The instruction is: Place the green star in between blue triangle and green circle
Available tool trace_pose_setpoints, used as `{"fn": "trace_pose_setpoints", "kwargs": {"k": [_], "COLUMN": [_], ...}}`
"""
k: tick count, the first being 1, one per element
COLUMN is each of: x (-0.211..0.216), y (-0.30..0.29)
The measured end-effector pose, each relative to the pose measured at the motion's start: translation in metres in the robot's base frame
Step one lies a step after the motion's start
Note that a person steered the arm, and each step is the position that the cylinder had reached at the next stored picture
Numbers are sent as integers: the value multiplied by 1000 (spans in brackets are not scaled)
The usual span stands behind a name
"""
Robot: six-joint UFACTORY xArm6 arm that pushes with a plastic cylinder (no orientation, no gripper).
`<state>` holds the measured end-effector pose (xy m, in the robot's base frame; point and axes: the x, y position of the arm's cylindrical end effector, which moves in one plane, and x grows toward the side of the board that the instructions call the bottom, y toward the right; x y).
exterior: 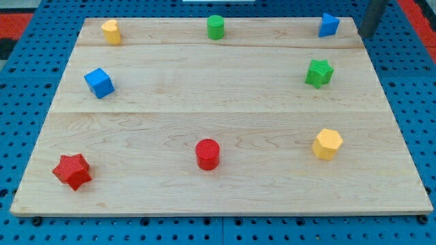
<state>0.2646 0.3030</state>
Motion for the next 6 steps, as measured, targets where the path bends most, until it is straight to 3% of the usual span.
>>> {"fn": "trace_pose_setpoints", "kwargs": {"k": [1, 2, 3, 4, 5, 6], "x": [53, 74, 97, 120, 100, 57], "y": [-2, -67, -97, -90, -160, -174]}}
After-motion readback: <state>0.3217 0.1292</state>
